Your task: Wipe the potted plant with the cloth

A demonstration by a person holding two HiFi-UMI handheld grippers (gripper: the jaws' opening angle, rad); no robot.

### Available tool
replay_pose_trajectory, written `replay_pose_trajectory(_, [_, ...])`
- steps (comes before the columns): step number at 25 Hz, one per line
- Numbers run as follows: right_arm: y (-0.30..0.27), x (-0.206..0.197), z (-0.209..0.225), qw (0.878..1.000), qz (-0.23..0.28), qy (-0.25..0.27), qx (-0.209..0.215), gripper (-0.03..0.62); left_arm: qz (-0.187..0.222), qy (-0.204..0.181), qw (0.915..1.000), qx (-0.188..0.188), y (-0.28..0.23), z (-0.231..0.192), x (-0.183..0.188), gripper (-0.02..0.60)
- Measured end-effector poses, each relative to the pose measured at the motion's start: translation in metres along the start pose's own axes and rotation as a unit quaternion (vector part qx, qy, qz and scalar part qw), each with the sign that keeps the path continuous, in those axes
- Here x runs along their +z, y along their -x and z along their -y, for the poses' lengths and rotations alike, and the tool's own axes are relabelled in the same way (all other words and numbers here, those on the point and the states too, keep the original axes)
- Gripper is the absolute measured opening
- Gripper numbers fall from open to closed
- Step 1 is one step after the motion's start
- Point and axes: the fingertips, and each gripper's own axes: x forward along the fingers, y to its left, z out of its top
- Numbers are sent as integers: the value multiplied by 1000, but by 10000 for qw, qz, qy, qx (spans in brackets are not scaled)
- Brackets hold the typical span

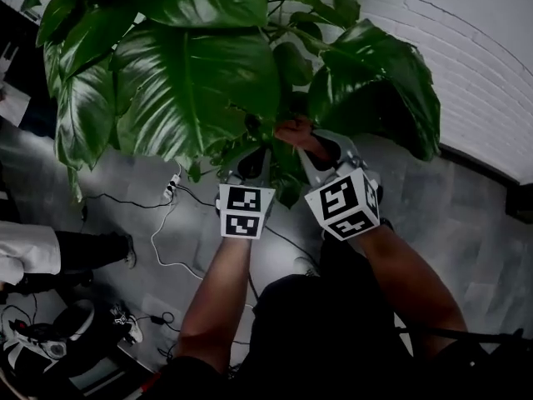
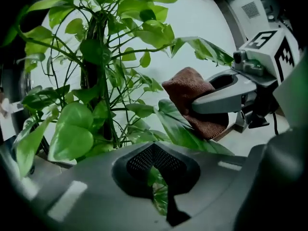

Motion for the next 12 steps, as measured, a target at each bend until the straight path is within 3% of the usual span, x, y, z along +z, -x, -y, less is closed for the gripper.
replay_pose_trajectory(4, [-17,-4,3,10000,-80,9,-39,64,-123,-120,9997,-179,-18,8,-13,17])
replay_pose_trajectory(7, [-25,-8,9,9998,-96,-126,-71,64,-204,1,9989,-428,-30,21,-23,17])
replay_pose_trajectory(12, [-38,-9,1,9992,-12,-350,211,64,-10,140,9973,-724,-37,34,-14,17])
